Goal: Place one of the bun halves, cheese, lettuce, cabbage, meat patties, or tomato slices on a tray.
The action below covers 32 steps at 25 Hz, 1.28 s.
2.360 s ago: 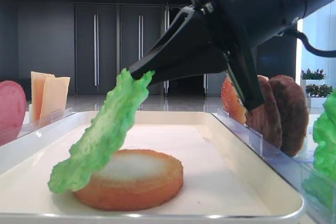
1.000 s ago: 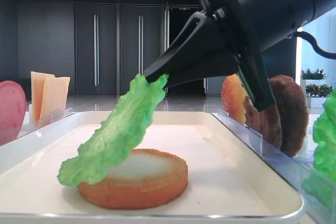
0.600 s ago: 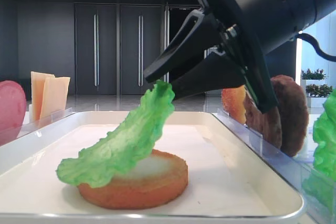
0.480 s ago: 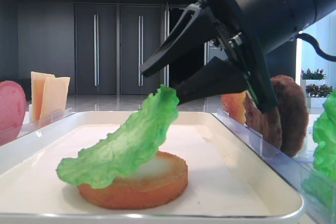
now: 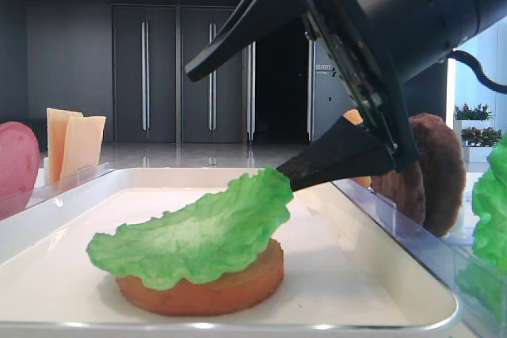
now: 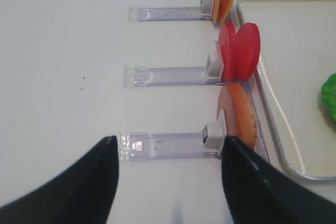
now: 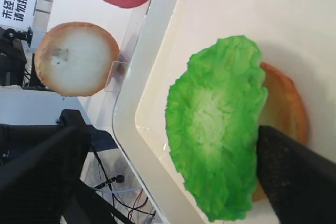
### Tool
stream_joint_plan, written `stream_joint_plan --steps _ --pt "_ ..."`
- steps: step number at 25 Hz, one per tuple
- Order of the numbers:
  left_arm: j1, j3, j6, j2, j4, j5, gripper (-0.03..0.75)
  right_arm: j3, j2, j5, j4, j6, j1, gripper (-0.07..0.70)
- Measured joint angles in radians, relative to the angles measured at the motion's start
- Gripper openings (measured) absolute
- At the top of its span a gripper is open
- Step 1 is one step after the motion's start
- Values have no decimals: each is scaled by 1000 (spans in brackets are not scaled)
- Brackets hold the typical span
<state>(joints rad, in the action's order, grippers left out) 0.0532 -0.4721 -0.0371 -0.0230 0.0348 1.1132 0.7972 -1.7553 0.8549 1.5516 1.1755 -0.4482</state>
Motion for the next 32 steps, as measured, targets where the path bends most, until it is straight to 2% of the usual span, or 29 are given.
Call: stream_joint_plan --steps 4,7,10,16,20,28,30,32 --pt "0 0 0 0 0 0 471 0 8 -19 -42 -12 0 669" --pt "0 0 0 0 0 0 471 0 58 -75 -109 -49 0 671" --pt "0 0 0 0 0 0 471 0 132 -134 -177 -99 0 671" --pt "0 0 0 0 0 0 471 0 257 -193 -339 -234 0 669" --pt "0 0 0 0 0 0 471 0 333 -195 -466 -349 0 661" --pt "0 0 0 0 0 0 471 0 461 -180 -774 -648 0 652" --pt "0 0 0 0 0 0 471 12 487 -159 -873 -727 0 652" --pt "0 0 0 0 0 0 471 49 500 -113 -979 -827 0 652"
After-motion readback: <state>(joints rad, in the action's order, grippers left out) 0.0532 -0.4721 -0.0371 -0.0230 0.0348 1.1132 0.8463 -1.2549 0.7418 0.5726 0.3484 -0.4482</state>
